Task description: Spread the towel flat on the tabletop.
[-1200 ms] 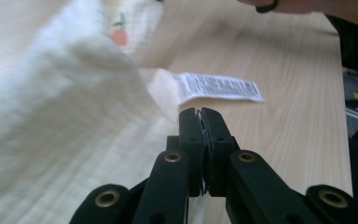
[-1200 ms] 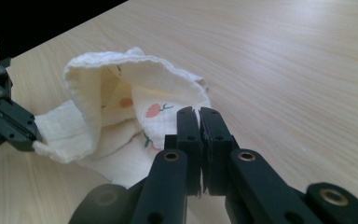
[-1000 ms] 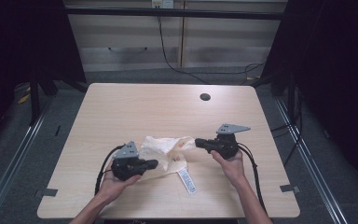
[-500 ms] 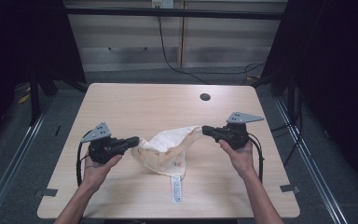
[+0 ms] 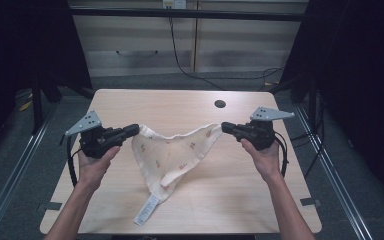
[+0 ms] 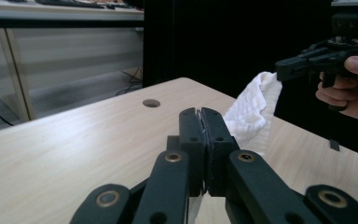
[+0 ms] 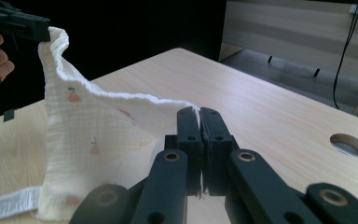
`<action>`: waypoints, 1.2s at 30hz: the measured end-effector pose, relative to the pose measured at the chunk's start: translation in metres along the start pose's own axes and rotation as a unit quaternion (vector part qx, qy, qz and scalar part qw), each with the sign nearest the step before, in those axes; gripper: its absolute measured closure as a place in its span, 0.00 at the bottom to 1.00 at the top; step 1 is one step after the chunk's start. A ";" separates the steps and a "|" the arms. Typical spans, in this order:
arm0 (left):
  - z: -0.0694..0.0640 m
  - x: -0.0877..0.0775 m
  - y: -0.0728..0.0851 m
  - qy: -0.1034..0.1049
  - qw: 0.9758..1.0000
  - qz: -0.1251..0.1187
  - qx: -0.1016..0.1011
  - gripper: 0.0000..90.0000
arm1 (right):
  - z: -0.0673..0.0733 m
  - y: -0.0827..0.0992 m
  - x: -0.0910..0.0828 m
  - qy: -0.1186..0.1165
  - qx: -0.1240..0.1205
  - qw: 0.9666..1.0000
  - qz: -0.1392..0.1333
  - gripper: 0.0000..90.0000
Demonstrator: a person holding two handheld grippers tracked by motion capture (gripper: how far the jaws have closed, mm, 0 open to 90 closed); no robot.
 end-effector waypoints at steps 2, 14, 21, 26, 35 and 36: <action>0.002 -0.002 -0.006 -0.004 1.000 -0.003 0.005 0.98 | -0.001 -0.005 -0.004 0.003 -0.002 1.000 -0.004 0.98; -0.001 -0.017 -0.030 -0.007 0.999 -0.025 0.018 0.98 | 0.009 -0.027 -0.024 0.004 -0.023 1.000 -0.018 0.98; -0.010 -0.026 -0.038 -0.002 0.999 -0.032 0.029 0.98 | 0.020 -0.038 -0.040 -0.003 -0.037 0.999 -0.036 0.98; -0.019 -0.033 -0.041 0.007 0.999 -0.035 0.039 0.98 | 0.029 -0.041 -0.053 -0.008 -0.046 0.998 -0.047 0.98; -0.041 -0.042 -0.040 0.026 0.998 -0.037 0.048 0.98 | 0.041 -0.041 -0.078 -0.010 -0.058 0.996 -0.063 0.98; -0.042 -0.043 -0.040 0.027 0.998 -0.038 0.047 0.98 | 0.043 -0.040 -0.082 -0.010 -0.058 0.996 -0.066 0.98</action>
Point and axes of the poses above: each handheld gripper's, and its own axes: x roughly forward along the jaws, y roughly out of its underside, z roughly to its left, the point moved 3 cm from there along x, roughly forward along the jaws, and after that the axes turned 1 degree about z, right-handed, at the moved point
